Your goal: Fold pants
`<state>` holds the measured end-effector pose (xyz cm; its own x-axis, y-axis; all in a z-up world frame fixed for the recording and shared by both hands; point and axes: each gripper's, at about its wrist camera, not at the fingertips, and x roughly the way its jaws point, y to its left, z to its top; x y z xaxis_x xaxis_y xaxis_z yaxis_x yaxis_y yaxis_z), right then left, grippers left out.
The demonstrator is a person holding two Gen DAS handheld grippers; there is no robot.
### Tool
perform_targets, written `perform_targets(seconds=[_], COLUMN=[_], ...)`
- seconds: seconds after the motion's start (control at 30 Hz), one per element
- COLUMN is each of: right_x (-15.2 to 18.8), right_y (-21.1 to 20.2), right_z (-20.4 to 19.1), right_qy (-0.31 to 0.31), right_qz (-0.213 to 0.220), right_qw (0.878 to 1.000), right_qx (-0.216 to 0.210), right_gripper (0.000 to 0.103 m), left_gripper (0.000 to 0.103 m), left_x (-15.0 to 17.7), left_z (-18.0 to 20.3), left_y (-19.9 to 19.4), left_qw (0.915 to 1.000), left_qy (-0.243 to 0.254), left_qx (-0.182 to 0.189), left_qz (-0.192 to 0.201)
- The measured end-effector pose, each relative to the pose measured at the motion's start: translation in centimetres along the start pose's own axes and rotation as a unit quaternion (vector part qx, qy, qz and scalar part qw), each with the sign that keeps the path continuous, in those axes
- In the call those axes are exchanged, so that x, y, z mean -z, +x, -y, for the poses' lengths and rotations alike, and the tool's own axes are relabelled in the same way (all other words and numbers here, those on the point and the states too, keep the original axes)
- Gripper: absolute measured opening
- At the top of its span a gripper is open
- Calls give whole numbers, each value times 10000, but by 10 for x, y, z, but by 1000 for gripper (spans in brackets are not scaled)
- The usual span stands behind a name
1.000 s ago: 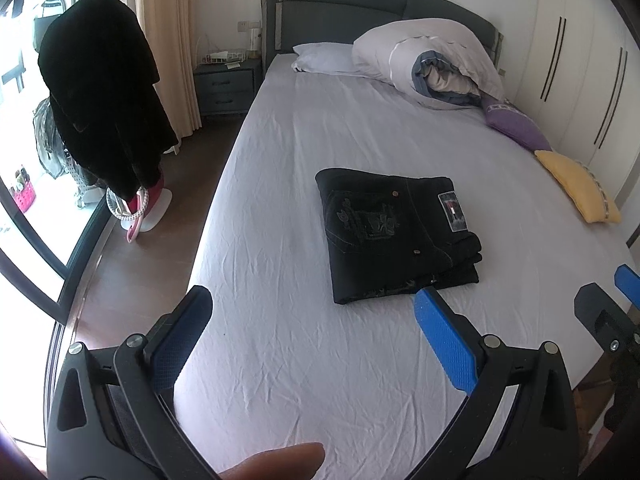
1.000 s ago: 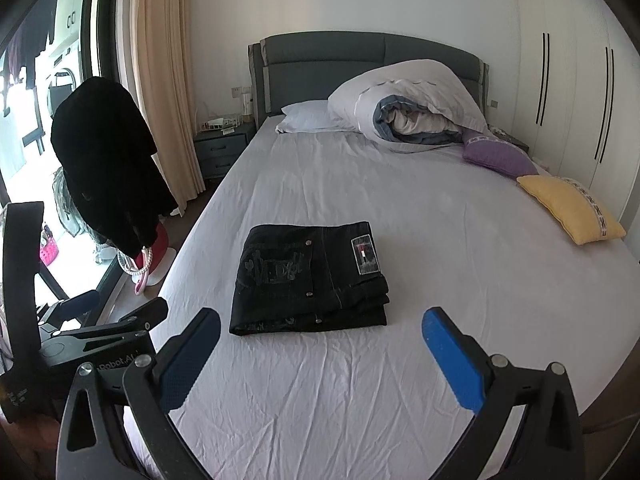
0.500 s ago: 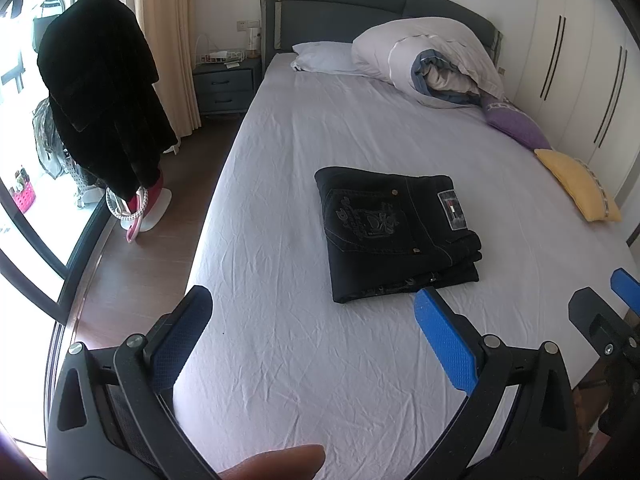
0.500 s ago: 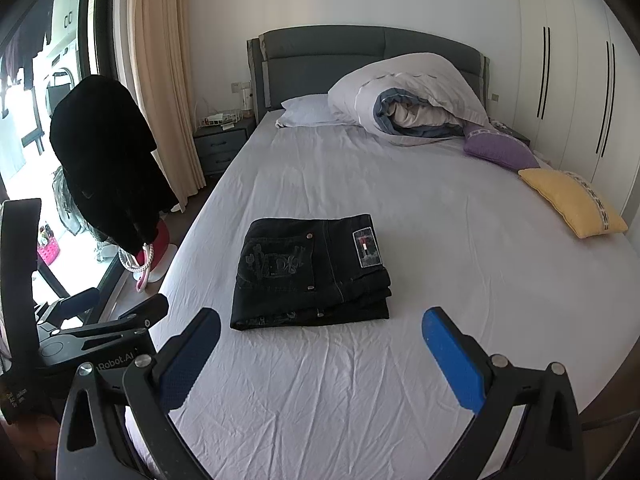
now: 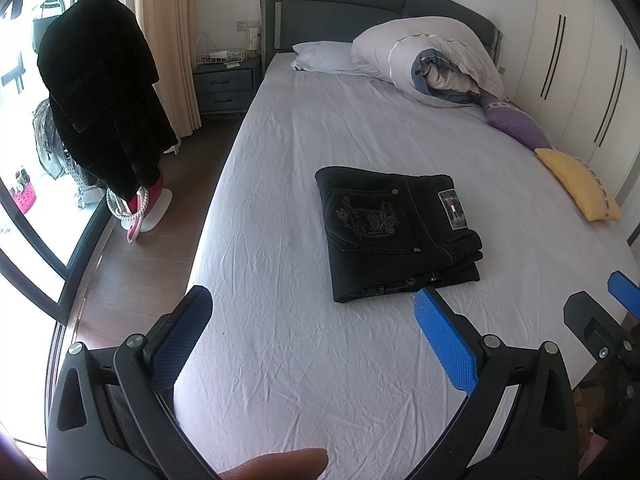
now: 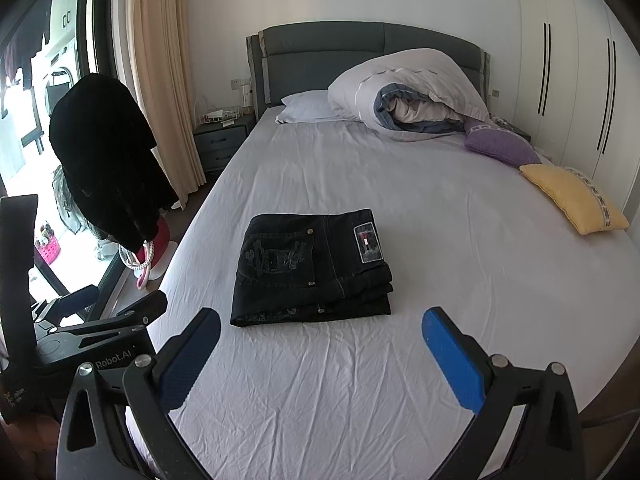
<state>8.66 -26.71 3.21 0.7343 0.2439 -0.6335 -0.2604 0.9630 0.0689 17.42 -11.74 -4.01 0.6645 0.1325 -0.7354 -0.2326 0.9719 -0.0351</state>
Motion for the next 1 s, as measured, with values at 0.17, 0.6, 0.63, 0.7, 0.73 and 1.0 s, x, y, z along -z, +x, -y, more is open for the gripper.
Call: perform_targets(seconds=[0.17, 0.6, 0.63, 0.7, 0.73, 1.0], right_x=[3, 10, 11, 11, 10, 10], right_y=[2, 5, 5, 5, 5, 5], right_z=[0, 1, 1, 1, 1, 2], right_qy=[-2, 3, 2, 3, 1, 2], right_qz=[-13, -66, -72, -71, -70, -76], right_qw=[10000, 10000, 10000, 10000, 10000, 10000], right_qx=[-12, -37, -38, -43, -42, -47], right_gripper=[103, 103, 103, 103, 103, 103], left_gripper=[103, 103, 103, 103, 103, 103], left_x=[0, 0, 0, 1, 1, 0], left_z=[0, 0, 0, 0, 0, 0], left_y=[0, 0, 0, 1, 1, 1], left_qw=[10000, 10000, 10000, 10000, 10000, 10000], left_qy=[2, 8, 8, 6, 9, 12], left_qx=[-2, 1, -1, -1, 2, 2], left_qz=[-5, -15, -17, -21, -20, -25])
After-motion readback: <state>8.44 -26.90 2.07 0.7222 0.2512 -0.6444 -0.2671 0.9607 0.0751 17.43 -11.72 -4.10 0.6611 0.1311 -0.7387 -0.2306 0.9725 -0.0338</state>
